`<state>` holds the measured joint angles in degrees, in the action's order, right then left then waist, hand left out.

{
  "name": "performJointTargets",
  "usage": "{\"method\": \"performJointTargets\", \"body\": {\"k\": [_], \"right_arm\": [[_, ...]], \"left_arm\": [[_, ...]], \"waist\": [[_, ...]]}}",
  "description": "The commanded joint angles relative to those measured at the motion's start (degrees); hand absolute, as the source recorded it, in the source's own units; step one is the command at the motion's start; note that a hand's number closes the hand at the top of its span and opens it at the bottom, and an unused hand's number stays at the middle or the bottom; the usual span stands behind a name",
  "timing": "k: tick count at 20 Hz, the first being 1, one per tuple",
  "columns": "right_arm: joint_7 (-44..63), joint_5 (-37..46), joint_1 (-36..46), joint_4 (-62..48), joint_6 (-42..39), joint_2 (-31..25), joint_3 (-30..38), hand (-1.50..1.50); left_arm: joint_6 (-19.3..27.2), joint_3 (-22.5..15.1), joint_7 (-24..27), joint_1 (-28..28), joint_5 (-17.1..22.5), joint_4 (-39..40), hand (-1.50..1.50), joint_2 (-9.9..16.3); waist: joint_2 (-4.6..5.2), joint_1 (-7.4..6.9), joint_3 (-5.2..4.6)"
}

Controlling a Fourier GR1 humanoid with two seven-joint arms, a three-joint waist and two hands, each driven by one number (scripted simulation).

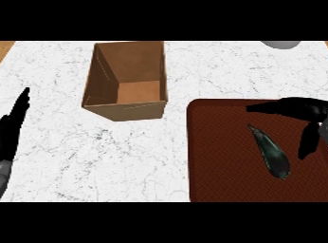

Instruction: Pick the eggplant from the tray and place it in the cardboard box

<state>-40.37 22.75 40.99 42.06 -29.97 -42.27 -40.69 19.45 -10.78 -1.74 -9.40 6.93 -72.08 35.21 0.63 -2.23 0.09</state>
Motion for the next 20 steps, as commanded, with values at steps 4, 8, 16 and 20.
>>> {"method": "performJointTargets", "body": {"k": [4,8,16,20], "right_arm": [[-6.4,4.7,3.9,-7.7,-3.5,6.3,-3.0,-1.50],[-5.7,4.4,1.7,-5.9,-2.7,7.2,-2.9,-1.50],[-12.8,3.7,3.2,-8.0,-5.6,5.0,-4.2,-1.50],[-14.2,1.3,2.7,-5.3,-6.1,4.1,-3.6,-1.50]], "left_arm": [[-0.7,2.0,-0.4,0.2,-0.6,-0.1,0.00,-0.5],[-0.4,1.9,-2.9,1.1,-2.0,-2.7,0.00,-0.3],[-0.3,2.7,-1.9,0.2,-3.2,-1.6,0.00,-1.8],[0.1,2.7,1.3,3.7,-3.9,-1.2,0.00,-3.1]], "waist": [[-0.25,0.60,-0.03],[-0.58,1.36,-0.04],[-0.41,1.32,-0.04],[-0.59,1.62,-0.09]]}}
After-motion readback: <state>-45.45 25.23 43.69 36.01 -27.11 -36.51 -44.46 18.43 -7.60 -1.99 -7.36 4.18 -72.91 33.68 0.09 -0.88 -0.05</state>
